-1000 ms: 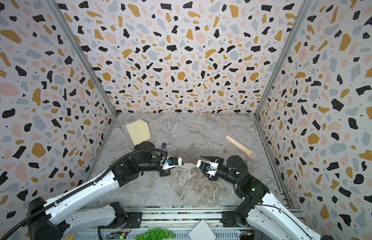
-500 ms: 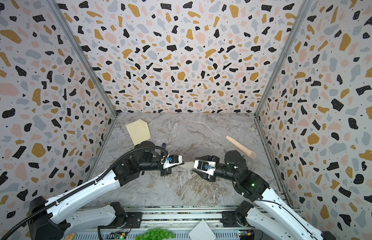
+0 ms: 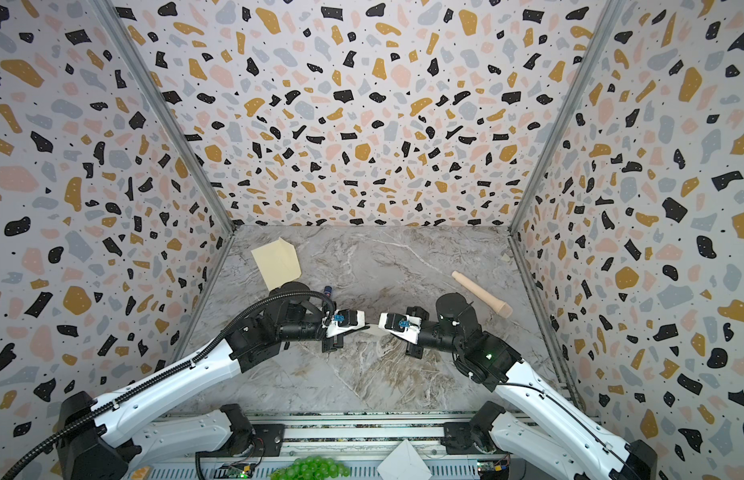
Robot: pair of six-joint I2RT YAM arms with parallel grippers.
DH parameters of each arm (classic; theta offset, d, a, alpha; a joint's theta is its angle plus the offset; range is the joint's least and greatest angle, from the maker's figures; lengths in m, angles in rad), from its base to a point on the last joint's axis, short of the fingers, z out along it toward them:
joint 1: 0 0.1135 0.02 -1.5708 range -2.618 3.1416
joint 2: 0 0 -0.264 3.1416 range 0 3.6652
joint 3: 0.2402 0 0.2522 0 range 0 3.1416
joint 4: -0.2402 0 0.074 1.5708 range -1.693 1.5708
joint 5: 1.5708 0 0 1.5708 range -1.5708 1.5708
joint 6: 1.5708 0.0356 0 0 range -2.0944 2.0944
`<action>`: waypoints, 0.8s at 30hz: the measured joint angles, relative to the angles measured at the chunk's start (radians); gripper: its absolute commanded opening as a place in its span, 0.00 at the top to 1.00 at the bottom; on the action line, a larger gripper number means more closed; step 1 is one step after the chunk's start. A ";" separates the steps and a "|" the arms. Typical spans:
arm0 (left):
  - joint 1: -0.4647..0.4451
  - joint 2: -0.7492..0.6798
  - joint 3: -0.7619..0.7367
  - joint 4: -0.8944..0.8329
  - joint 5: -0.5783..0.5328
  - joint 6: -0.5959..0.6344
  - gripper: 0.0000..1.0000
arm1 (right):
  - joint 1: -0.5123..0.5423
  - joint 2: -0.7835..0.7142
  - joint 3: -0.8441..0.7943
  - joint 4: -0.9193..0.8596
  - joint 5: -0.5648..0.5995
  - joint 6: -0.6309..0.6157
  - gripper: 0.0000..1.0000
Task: Place the letter into the envelope and seal it
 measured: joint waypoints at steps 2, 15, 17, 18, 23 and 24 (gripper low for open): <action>0.000 0.004 0.000 0.000 -0.002 0.000 0.88 | 0.000 -0.001 0.000 0.000 0.008 0.000 1.00; 0.000 -0.005 -0.001 -0.014 -0.057 0.003 0.87 | -0.005 -0.086 0.000 0.007 0.071 -0.009 1.00; 0.000 -0.013 -0.005 -0.013 -0.060 0.004 0.92 | -0.008 -0.093 0.000 0.007 0.084 -0.011 1.00; 0.000 -0.016 -0.008 -0.016 -0.061 0.004 0.94 | -0.009 -0.098 0.000 0.007 0.090 -0.011 1.00; 0.000 -0.023 -0.014 -0.016 -0.064 0.004 1.00 | -0.013 -0.112 0.000 0.007 0.106 -0.011 1.00; -0.001 -0.023 -0.014 -0.015 -0.064 0.003 1.00 | -0.013 -0.114 0.000 0.007 0.108 -0.011 1.00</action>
